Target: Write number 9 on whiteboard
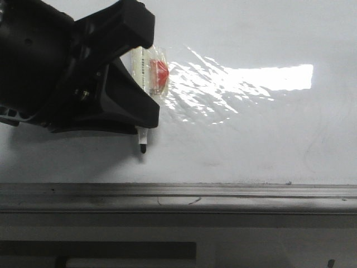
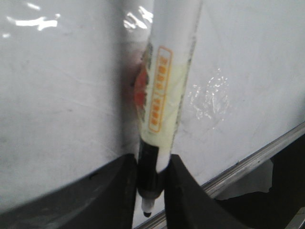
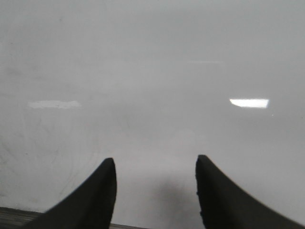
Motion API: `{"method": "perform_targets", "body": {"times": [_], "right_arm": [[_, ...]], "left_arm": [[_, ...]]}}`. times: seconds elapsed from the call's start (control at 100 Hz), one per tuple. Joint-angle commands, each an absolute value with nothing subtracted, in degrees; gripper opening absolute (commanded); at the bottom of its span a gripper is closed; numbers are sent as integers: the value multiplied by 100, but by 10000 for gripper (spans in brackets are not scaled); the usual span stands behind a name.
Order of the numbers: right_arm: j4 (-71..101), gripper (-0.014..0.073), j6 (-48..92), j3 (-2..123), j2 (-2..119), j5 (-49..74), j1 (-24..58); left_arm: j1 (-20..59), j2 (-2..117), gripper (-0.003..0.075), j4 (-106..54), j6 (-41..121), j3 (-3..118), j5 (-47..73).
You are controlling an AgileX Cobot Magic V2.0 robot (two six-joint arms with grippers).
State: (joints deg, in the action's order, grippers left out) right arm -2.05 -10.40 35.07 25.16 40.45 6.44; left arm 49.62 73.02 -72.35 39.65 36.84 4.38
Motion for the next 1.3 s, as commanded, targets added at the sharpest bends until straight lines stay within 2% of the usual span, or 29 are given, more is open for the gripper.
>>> {"method": "perform_targets", "body": {"times": [0.0,0.11,0.27,0.54,0.78,1.11,1.29], "right_arm": [[-158,324,-900,3695,2590,3692,801],[537,324,0,3780,2654,3884,1109],[2225,324,2704,3969,3057,4412,1703],[4213,353,5356,3978,3846,4326,2679],[4508,449,5702,3978,4516,3455,3520],[4651,453,6098,3978,5207,1894,4576],[4769,451,6098,4029,5445,1690,4781]], "left_arm": [[4939,7134,-20,-6942,4174,3859,298],[4939,6843,-20,-5861,4822,3971,1405],[4939,6459,-20,-4521,5566,4014,2760],[5002,6053,-20,-4137,7158,4014,2923],[5119,6025,-20,-4157,7444,4014,2609],[5119,6025,-20,-4157,7444,4014,2599],[5119,6025,-20,-4157,7444,4014,2624]]}}
